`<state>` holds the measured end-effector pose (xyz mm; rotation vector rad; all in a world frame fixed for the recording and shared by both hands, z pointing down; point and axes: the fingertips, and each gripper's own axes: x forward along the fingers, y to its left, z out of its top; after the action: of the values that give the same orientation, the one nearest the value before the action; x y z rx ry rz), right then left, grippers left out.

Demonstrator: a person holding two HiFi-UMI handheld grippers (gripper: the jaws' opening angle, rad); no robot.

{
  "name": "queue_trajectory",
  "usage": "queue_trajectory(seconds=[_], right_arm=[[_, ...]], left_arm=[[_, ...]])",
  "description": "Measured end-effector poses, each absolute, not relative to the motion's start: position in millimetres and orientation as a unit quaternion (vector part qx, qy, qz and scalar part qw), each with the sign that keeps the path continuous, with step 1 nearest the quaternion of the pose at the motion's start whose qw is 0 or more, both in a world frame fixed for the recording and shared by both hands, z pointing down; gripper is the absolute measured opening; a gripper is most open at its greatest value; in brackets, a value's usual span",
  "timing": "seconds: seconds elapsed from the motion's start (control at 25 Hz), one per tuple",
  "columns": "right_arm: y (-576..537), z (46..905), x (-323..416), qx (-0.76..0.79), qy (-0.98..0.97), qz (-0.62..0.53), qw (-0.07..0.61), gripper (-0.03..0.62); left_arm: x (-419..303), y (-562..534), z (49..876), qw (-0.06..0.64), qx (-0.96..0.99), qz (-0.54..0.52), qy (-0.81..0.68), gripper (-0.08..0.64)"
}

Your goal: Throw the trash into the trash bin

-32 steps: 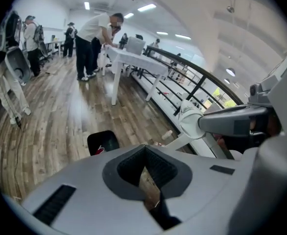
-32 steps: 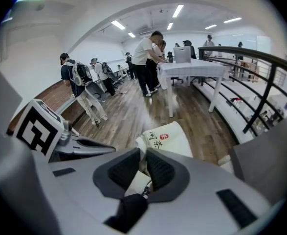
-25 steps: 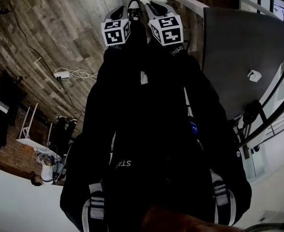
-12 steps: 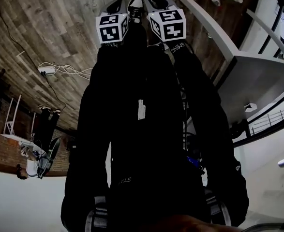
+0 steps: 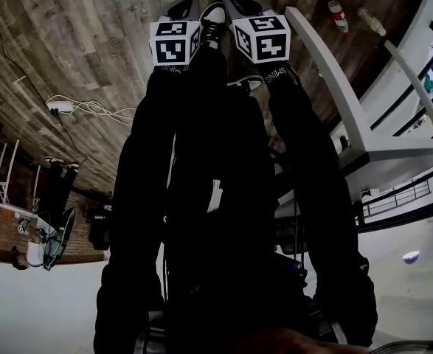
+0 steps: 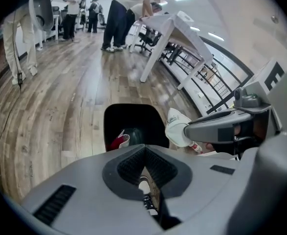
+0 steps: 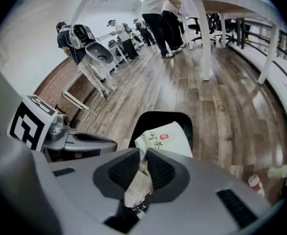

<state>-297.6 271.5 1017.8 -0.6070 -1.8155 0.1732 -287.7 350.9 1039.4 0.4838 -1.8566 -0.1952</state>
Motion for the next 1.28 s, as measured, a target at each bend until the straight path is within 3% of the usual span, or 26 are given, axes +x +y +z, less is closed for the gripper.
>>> queue_trajectory(seconds=[0.56, 1.0, 1.28], right_arm=[[286.9, 1069.4, -322.8, -0.255, -0.76, 0.087, 0.592, 0.06], [258.9, 1026.7, -310.7, -0.233, -0.769, 0.109, 0.585, 0.066], [248.3, 954.7, -299.0, -0.217, -0.788, 0.135, 0.56, 0.066]], left_arm=[[-305.2, 363.3, 1074.6, 0.579, 0.195, -0.092, -0.787, 0.002], [-296.3, 345.3, 1046.5, 0.584, 0.211, -0.082, -0.78, 0.002], [-292.7, 324.4, 993.5, 0.571, 0.232, -0.072, -0.784, 0.002]])
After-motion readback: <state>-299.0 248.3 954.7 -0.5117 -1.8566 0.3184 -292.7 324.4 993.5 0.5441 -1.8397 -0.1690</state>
